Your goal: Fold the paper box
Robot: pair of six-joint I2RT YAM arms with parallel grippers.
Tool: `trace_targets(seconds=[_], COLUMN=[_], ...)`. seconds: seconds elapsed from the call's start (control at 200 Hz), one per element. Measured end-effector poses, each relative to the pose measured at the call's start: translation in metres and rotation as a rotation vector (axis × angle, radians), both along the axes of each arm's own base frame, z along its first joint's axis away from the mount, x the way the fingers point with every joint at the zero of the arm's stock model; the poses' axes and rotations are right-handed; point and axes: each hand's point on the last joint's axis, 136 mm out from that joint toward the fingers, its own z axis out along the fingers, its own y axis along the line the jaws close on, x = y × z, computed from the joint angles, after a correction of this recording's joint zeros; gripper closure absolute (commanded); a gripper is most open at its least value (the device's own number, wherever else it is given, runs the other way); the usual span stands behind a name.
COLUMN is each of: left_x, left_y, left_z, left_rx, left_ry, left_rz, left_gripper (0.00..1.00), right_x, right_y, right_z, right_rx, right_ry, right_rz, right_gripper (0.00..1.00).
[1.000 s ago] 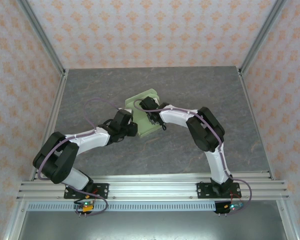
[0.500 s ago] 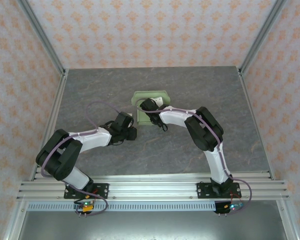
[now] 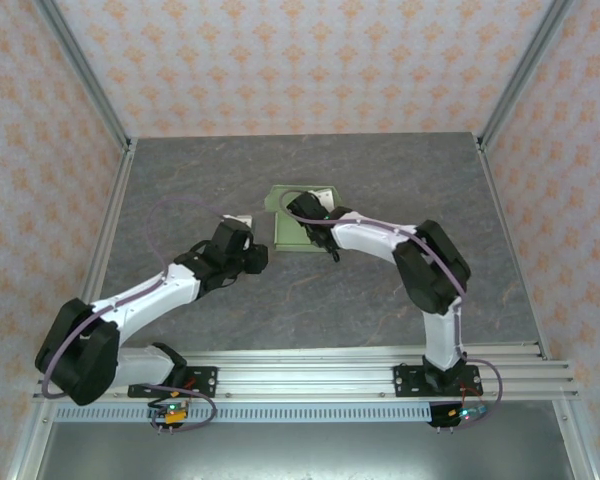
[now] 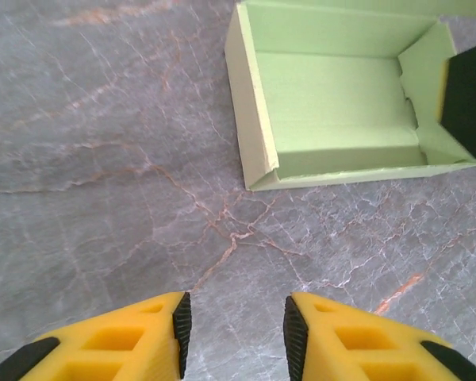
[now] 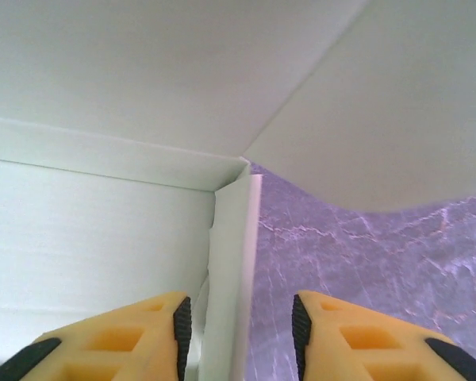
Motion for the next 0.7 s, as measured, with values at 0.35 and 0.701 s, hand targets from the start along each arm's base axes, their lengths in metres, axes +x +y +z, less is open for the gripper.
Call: trace_targets(seconds=[0.35,0.701], left_x=[0.019,0.066], left_y=[0.02,-0.004], left_z=[0.066,0.052], left_rx=[-0.001,0.076], left_ry=[-0.137,-0.114], left_rz=[0.039,-0.075], left_gripper=[0.23,0.18], right_x=[-0.047,-0.009], right_y=[-0.018,-0.052], right_z=[0.063,0.082], right_rx=[0.221,0.471], right_ry=[-0.05,-0.004], right_rz=[0.039,0.059], right_gripper=[0.44,0.35])
